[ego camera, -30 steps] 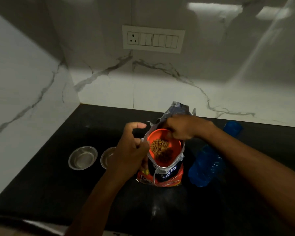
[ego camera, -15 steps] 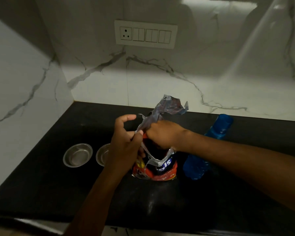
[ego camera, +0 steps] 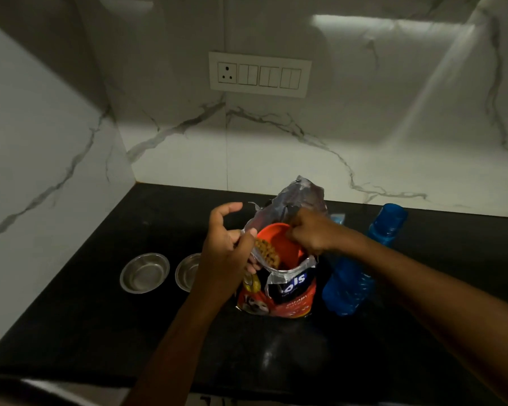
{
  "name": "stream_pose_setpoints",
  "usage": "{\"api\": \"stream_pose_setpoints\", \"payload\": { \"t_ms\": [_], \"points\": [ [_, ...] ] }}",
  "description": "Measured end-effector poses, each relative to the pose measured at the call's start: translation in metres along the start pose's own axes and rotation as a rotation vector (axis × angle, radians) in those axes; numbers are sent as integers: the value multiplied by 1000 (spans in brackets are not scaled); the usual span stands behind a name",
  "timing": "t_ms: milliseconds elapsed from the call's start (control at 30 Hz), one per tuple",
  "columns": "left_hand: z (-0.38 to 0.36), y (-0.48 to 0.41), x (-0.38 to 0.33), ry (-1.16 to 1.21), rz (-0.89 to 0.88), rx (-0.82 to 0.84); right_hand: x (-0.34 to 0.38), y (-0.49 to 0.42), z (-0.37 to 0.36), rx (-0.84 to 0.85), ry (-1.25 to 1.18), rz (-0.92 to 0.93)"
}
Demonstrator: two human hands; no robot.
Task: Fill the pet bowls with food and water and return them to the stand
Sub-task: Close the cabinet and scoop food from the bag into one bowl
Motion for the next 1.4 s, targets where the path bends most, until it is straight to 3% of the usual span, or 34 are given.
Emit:
{"api": "stream_pose_setpoints", "payload": {
  "t_ms": [200,367,567,800,1067,1233,1400],
  "points": [
    [-1,-6,5,47,9,41,-28,14,32,-203,-248,-135],
    [-5,-9,3,41,0,56,-26,20,42,-326,-165,-49],
    [-6,-15,1,-20,9,5,-2,25,43,-463,85,188],
    [-5,-18,-2,-125,19,-89,-7,18,54,-495,34,179],
    [-4,-17,-5,-198,56,-160,-51,13,48,-362,-478,-79],
    [-1,-4,-1,-71,96,-232,-55,27,40,-274,-777,-63],
    [7,9,5,-35,115,-302,-46,44,49,-261,-921,-36]
  ]
}}
Point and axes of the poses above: each hand's wrist, its own y-axis away from the middle knuckle, its own z-axis out of the back of the hand, x = y × z, the point moved 8 cm from there along -y, towards the middle knuckle, and after that the axes turned 2 degrees about -z, right-handed, at the moved point
